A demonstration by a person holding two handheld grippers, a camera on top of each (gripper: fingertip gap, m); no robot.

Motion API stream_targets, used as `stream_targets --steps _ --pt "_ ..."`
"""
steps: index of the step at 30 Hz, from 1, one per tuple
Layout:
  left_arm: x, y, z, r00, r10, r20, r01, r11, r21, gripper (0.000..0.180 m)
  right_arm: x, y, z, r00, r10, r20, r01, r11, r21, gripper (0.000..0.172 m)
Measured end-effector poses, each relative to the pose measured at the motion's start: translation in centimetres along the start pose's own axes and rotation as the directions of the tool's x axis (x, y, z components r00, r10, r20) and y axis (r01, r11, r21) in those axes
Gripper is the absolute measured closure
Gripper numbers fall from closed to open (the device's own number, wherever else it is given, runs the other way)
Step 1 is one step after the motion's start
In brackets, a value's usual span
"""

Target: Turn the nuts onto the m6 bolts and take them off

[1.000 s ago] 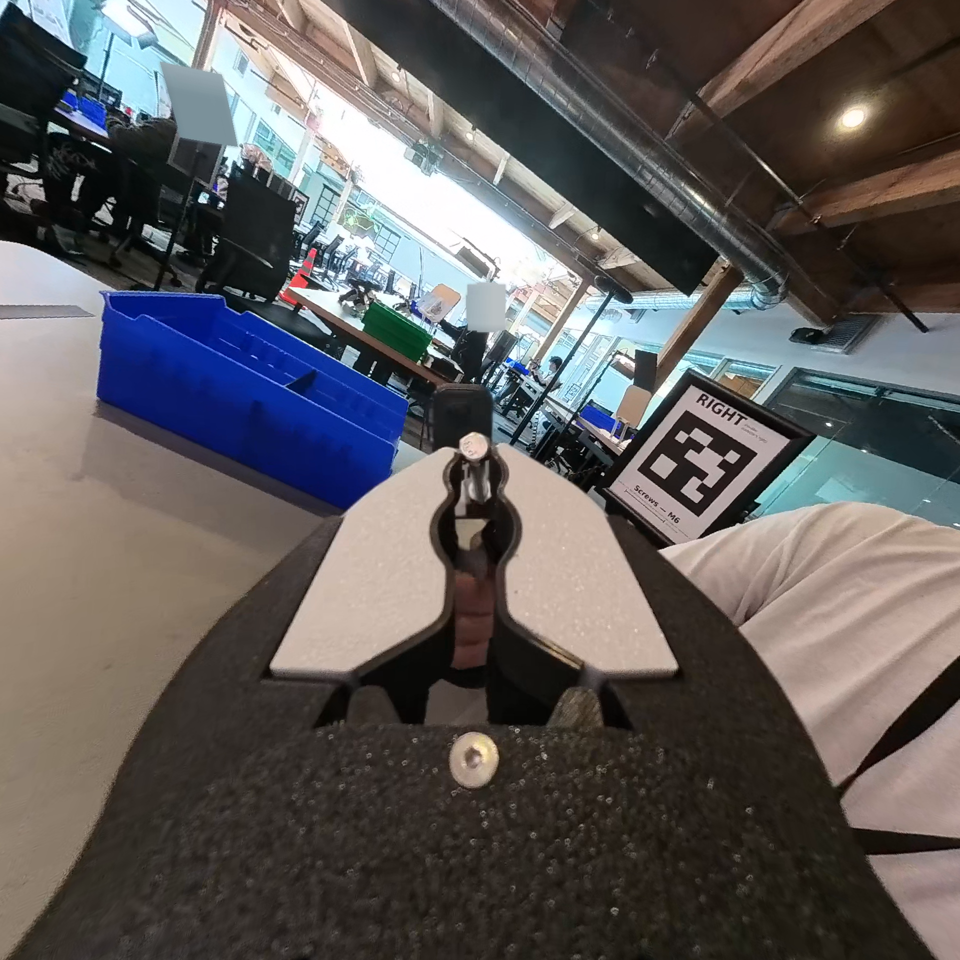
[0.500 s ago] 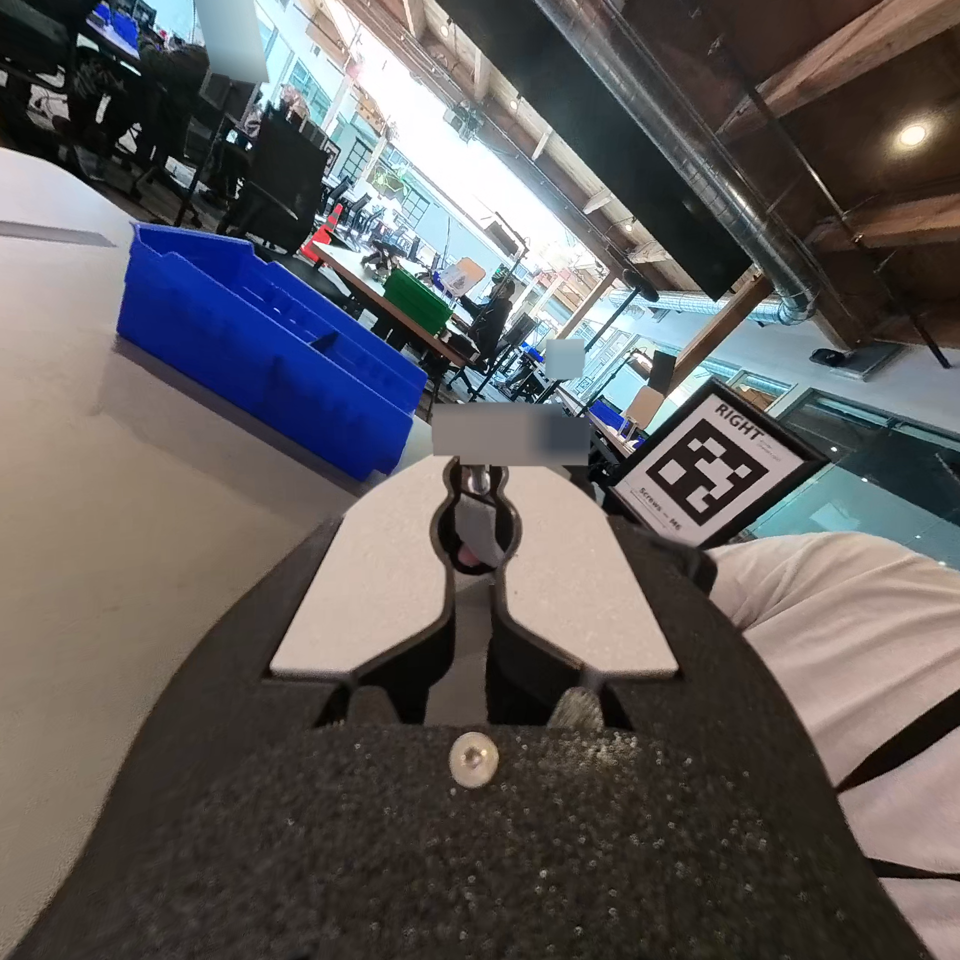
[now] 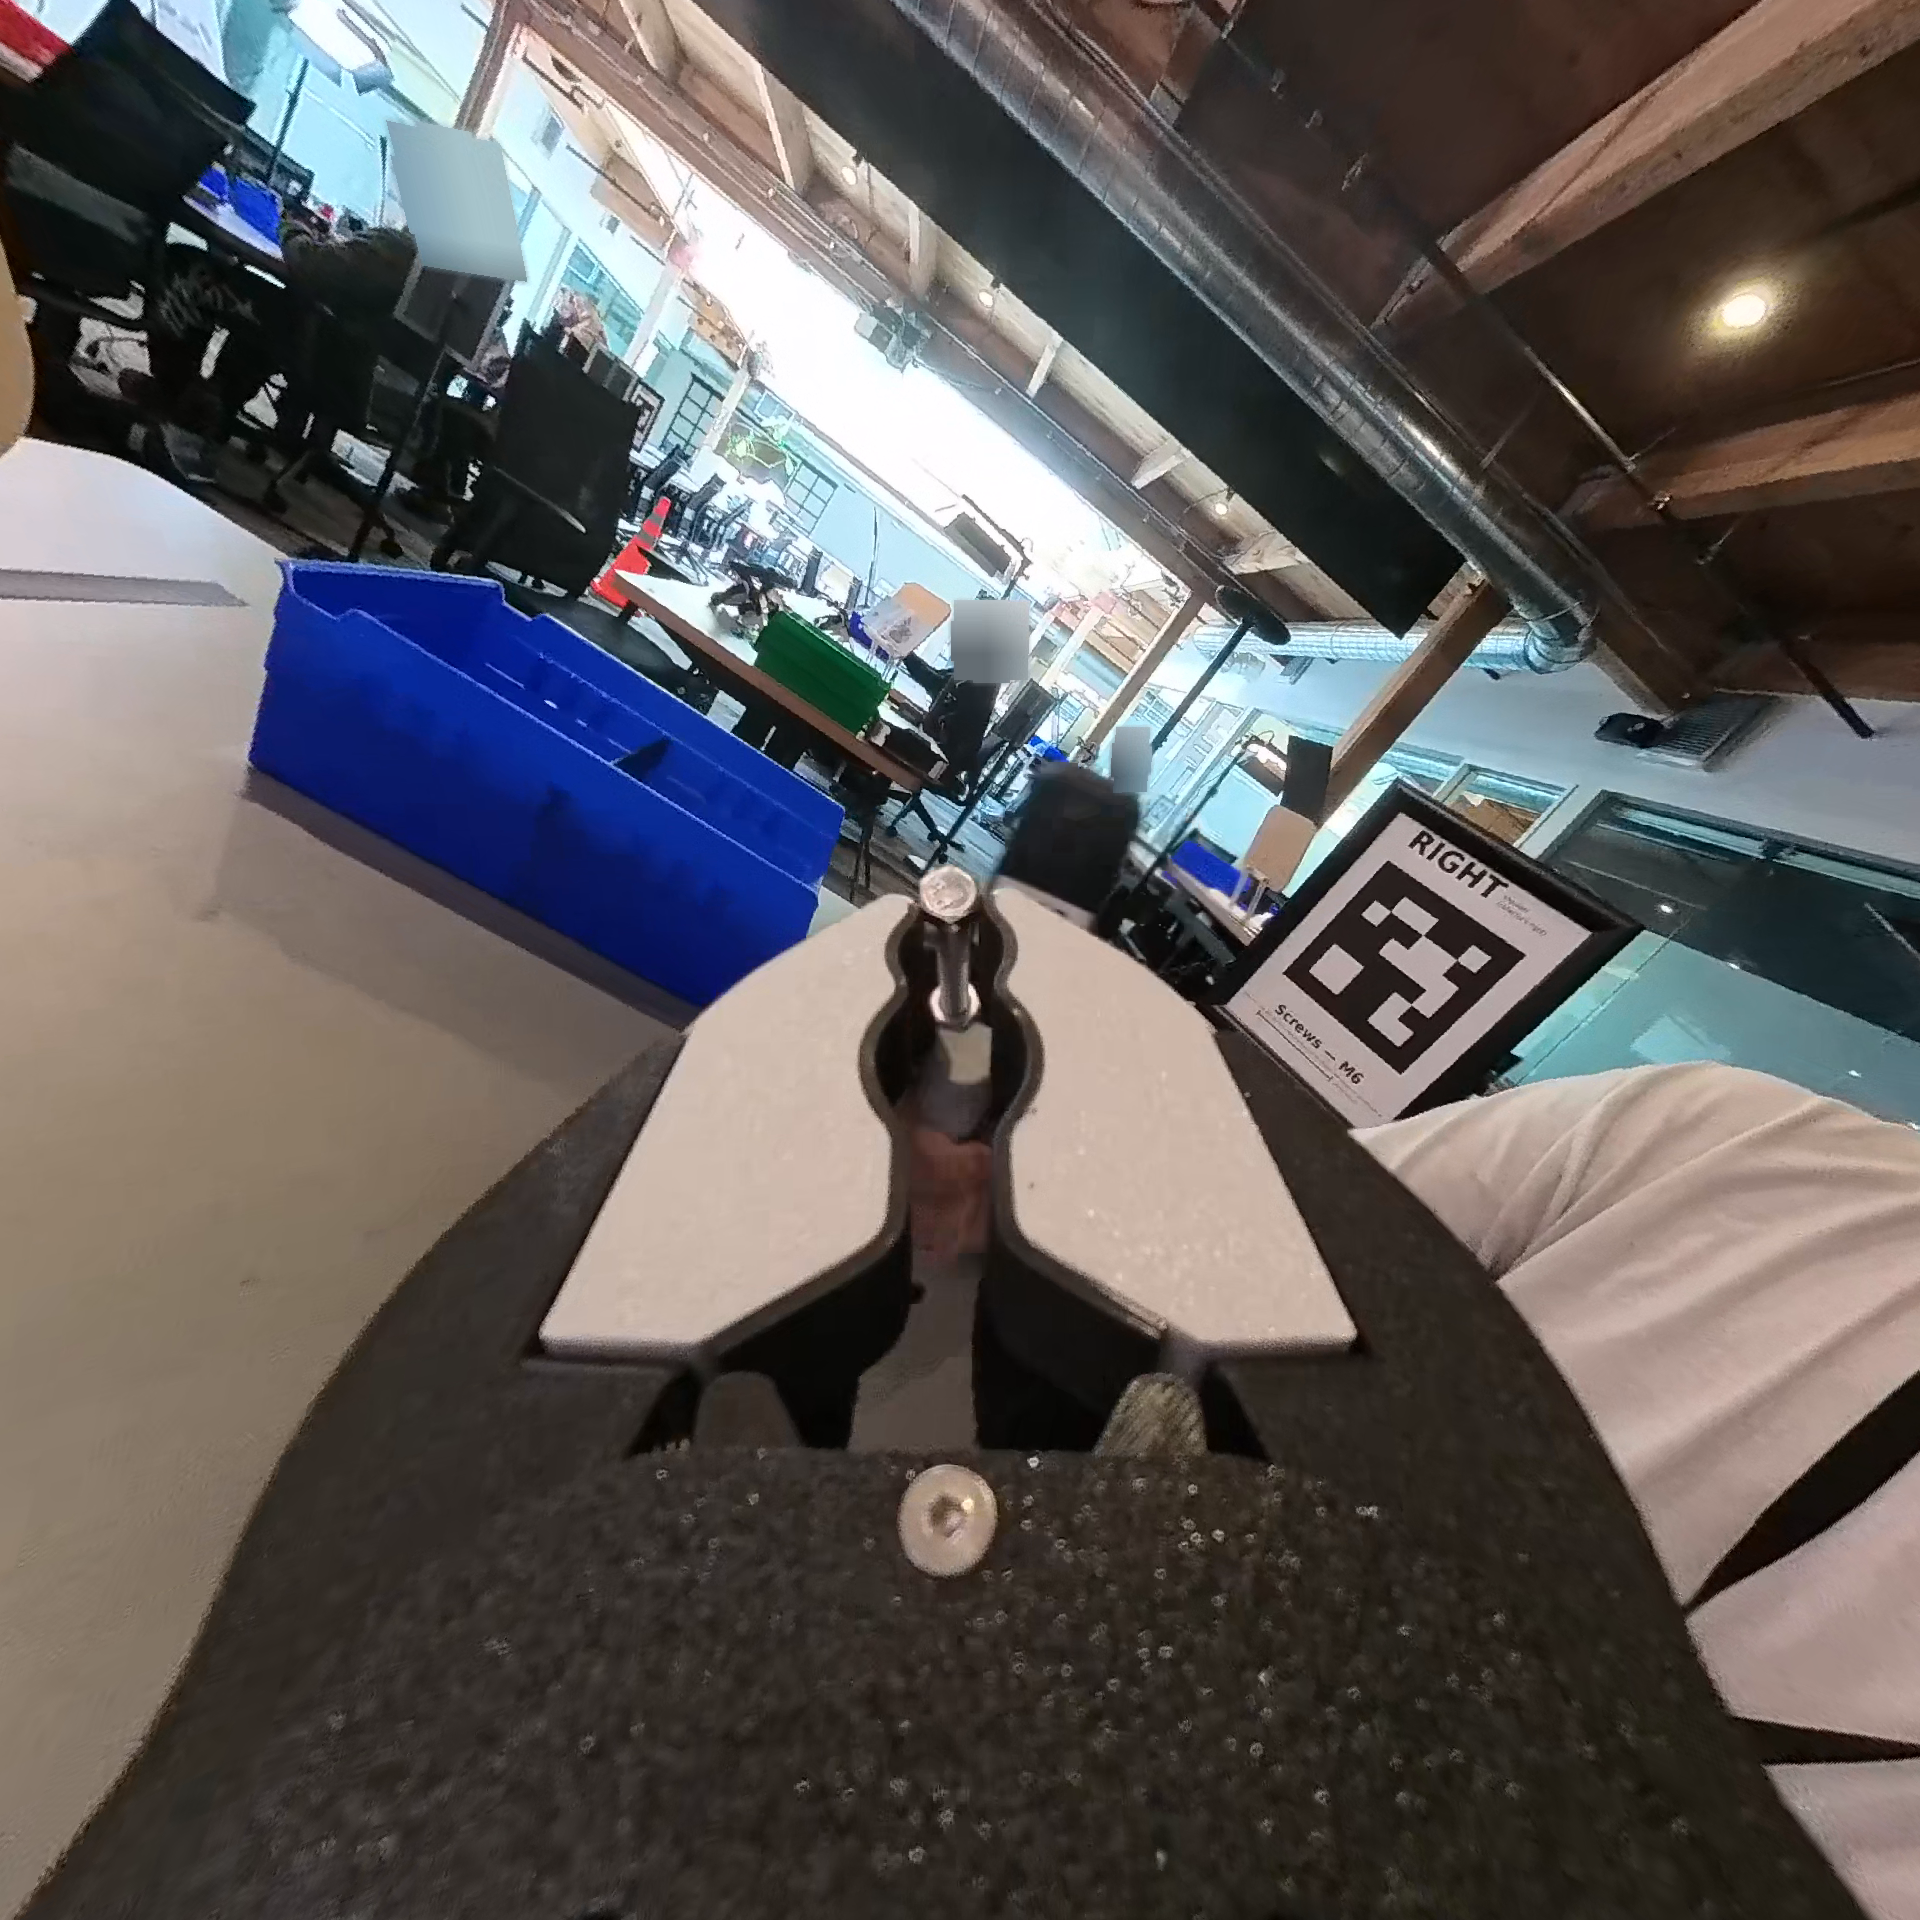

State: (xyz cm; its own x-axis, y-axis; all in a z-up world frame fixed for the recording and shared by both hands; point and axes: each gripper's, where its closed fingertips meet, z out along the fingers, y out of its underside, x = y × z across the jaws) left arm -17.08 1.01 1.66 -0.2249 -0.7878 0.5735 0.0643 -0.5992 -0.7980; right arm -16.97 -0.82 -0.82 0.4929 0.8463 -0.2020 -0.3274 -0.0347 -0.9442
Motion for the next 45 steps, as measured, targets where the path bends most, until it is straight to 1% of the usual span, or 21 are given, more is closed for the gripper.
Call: stream_targets --steps 4,9,12,15,16,18,20,22,24,26,28,30,31,33,35,37,38,39,40,42,45 --pt "-0.2 0.2 0.1 1.0 0.004 0.008 -0.004 1.0 -0.008 0.171 0.6 -0.2 0.1 0.929 0.356 0.099 -0.364 0.928 0.076 0.138" --pt "-0.4 0.6 0.4 1.0 -0.003 0.009 0.004 1.0 -0.017 0.171 0.4 0.2 0.2 0.918 0.38 0.111 -0.388 0.919 0.064 0.161" --pt "-0.5 0.7 0.4 1.0 -0.005 0.015 0.006 1.0 -0.03 0.172 0.4 0.4 0.2 0.965 0.254 0.066 -0.257 0.966 0.031 0.161" --pt "-0.6 0.9 0.4 0.999 0.001 0.035 0.001 0.999 -0.049 0.171 1.1 1.0 0.2 0.978 -0.183 -0.103 0.177 0.982 -0.061 0.161" --pt "-0.7 1.0 0.5 0.999 0.002 0.043 0.0 0.999 -0.052 0.172 1.4 1.0 0.0 0.916 -0.37 -0.157 0.355 0.928 -0.116 0.161" --pt "-0.7 1.1 0.6 0.999 -0.004 0.044 0.007 0.998 -0.058 0.172 1.7 0.6 -0.3 0.706 -0.675 -0.214 0.636 0.738 -0.227 0.161" --pt "-0.9 1.2 0.7 0.998 -0.013 0.057 0.016 0.998 -0.067 0.171 2.3 0.3 -0.7 0.4 -0.89 -0.218 0.814 0.454 -0.361 0.161" --pt "-1.1 1.4 0.8 0.997 -0.025 0.068 0.03 0.997 -0.073 0.171 2.6 0.0 -1.1 0.058 -0.984 -0.169 0.87 0.133 -0.475 0.161" --pt "-1.3 1.5 0.8 0.996 -0.04 0.076 0.046 0.996 -0.075 0.172 2.5 -0.3 -1.2 -0.245 -0.965 -0.094 0.826 -0.156 -0.541 0.161" --pt "-1.1 1.4 1.0 0.996 -0.053 0.067 0.058 0.996 -0.068 0.171 2.2 -0.7 -1.3 -0.403 -0.912 -0.079 0.775 -0.294 -0.559 0.161" --pt "-1.0 1.3 1.0 0.996 -0.061 0.071 0.066 0.996 -0.065 0.172 2.2 -0.7 -1.3 -0.424 -0.901 -0.094 0.771 -0.305 -0.559 0.161" --pt "-0.6 1.3 1.1 0.997 -0.046 0.055 0.05 0.996 -0.069 0.172 1.7 -0.6 -1.2 -0.355 -0.925 -0.136 0.827 -0.243 -0.507 0.161" --pt "-0.3 1.3 1.1 0.998 -0.037 0.042 0.04 0.997 -0.073 0.172 1.3 -0.5 -1.1 -0.234 -0.959 -0.163 0.878 -0.136 -0.459 0.161" --pt "0.2 0.9 1.0 1.0 -0.019 0.021 0.02 0.999 -0.048 0.172 0.5 -0.6 -1.1 0.087 -0.972 -0.216 0.921 0.161 -0.356 0.145" --pt "0.8 0.4 0.7 1.0 -0.004 -0.01 0.004 1.0 -0.03 0.172 0.0 -0.9 -1.0 0.403 -0.886 -0.228 0.859 0.453 -0.24 0.133" --pt "0.9 0.2 0.5 1.0 0.014 -0.007 -0.014 1.0 -0.025 0.172 -0.8 -0.6 -0.6 0.764 -0.63 -0.137 0.621 0.777 -0.106 0.131" --pt "0.9 0.2 0.5 1.0 0.023 -0.002 -0.023 0.999 -0.029 0.172 -1.4 -0.6 -0.4 0.895 -0.44 -0.07 0.439 0.898 -0.037 0.129" --pt "0.9 0.2 0.5 0.999 0.033 0.002 -0.033 0.999 -0.026 0.172 -1.6 -0.8 -0.4 0.97 -0.241 -0.006 0.241 0.97 0.017 0.128" --pt "1.0 0.1 0.4 0.999 0.041 0.0 -0.041 0.999 -0.019 0.172 -1.4 -1.0 -0.3 0.998 -0.047 0.045 0.045 0.998 0.049 0.128" --pt "1.2 0.0 0.3 0.999 0.047 -0.01 -0.047 0.999 -0.013 0.172 -0.6 -1.4 -0.3 0.955 0.262 0.136 -0.277 0.955 0.103 0.128" --pt "1.0 0.0 0.4 0.999 0.054 -0.001 -0.054 0.998 -0.011 0.172 0.1 -1.2 -0.1 0.846 0.492 0.208 -0.52 0.847 0.11 0.13"
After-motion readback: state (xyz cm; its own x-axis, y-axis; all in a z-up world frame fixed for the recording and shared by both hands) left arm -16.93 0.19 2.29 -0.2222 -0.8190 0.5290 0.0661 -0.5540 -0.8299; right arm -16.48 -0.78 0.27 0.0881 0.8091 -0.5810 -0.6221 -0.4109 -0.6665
